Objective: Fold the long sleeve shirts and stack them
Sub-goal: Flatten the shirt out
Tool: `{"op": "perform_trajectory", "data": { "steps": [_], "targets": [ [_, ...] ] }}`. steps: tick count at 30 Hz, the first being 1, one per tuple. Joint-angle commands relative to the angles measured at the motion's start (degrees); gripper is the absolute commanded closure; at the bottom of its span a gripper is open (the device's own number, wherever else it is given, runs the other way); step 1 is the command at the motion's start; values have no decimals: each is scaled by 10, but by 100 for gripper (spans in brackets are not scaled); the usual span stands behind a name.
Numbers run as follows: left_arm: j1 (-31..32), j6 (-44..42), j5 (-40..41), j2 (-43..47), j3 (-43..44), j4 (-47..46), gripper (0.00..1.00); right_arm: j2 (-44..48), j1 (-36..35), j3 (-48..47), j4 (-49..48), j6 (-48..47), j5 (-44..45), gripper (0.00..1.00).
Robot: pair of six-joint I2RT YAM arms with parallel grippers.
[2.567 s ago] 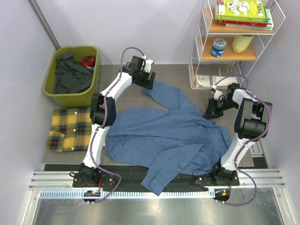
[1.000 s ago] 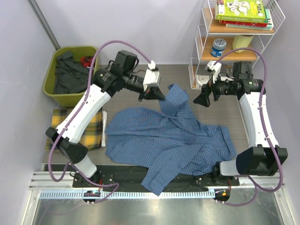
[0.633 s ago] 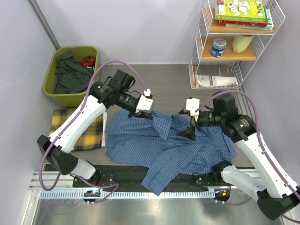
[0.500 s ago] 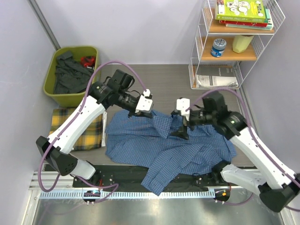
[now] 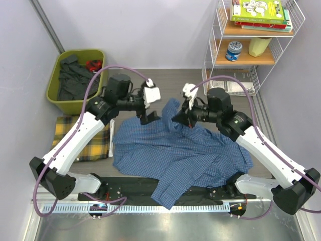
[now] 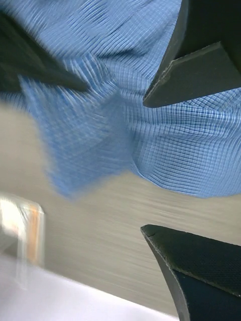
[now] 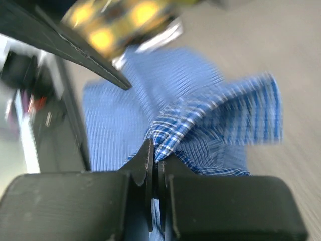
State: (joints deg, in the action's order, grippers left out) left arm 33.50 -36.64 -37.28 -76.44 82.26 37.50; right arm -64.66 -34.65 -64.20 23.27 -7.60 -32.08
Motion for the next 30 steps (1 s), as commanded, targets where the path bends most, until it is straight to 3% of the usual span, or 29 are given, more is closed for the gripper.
{"op": "perform_trajectory", "data": {
  "steps": [1,5,10,15,18,23,24,26,27,29,30],
  "targets": [
    [-21,250,122,78,-10,-141,0,37,-2,-50,-117,189,192,99],
    [-15,347,114,98,-27,-198,0,17,-1,-82,-136,290,270,99],
    [45,382,198,49,11,-205,0,-20,-2,-132,-139,346,288,99],
    [96,381,221,50,-59,-370,0,-29,-12,-157,-144,349,285,99],
    [109,387,228,25,-59,-402,13,-26,-23,-154,-154,341,280,99],
    [112,402,247,-4,-50,-446,25,-9,-52,-148,-179,307,297,99],
    [115,399,247,-8,-46,-448,37,-7,-53,-147,-181,304,299,99],
    [115,399,249,-18,-41,-440,53,0,-52,-148,-177,286,307,99],
    [115,395,249,-19,-35,-432,75,4,-53,-149,-176,275,310,97],
    [111,391,241,-15,-33,-403,95,22,-54,-154,-172,230,303,89],
    [108,392,211,-13,-33,-394,100,26,-53,-159,-166,213,293,80]
  ]
}}
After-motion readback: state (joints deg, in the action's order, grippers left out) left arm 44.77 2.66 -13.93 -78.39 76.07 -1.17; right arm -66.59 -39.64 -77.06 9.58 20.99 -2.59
